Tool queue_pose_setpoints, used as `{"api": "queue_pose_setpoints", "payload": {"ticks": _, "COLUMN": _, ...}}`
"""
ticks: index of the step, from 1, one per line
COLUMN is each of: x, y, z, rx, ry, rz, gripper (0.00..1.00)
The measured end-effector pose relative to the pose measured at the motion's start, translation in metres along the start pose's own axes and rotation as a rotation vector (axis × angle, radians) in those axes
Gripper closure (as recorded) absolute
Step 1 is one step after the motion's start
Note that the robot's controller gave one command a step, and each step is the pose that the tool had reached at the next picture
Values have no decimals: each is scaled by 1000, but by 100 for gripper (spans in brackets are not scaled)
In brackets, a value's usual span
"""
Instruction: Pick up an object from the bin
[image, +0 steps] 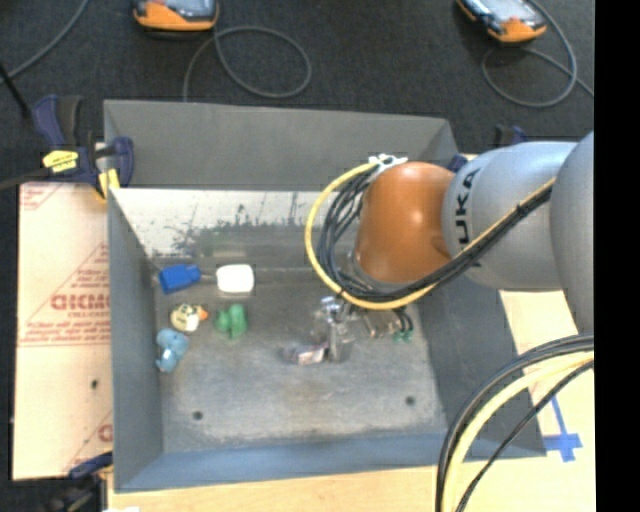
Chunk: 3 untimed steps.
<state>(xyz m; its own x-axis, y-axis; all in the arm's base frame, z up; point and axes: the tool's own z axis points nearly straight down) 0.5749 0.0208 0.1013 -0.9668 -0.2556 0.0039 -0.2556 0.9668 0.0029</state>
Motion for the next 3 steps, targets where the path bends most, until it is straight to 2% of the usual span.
{"api": "queue_pose_setpoints", "payload": {"ticks": 1, "x": -17, "y": 2, "z": -57, "rx": 3, "ry": -9, "rz": -71, "gripper": 100}}
{"api": "queue_pose_setpoints", "payload": {"ticks": 2, "x": -15, "y": -16, "z": -79, "rx": 6, "ry": -27, "rz": -132, "gripper": 100}}
{"api": "queue_pose_setpoints", "payload": {"ticks": 3, "x": 1, "y": -30, "z": -64, "rx": -1, "ry": 5, "rz": -140, "gripper": 100}}
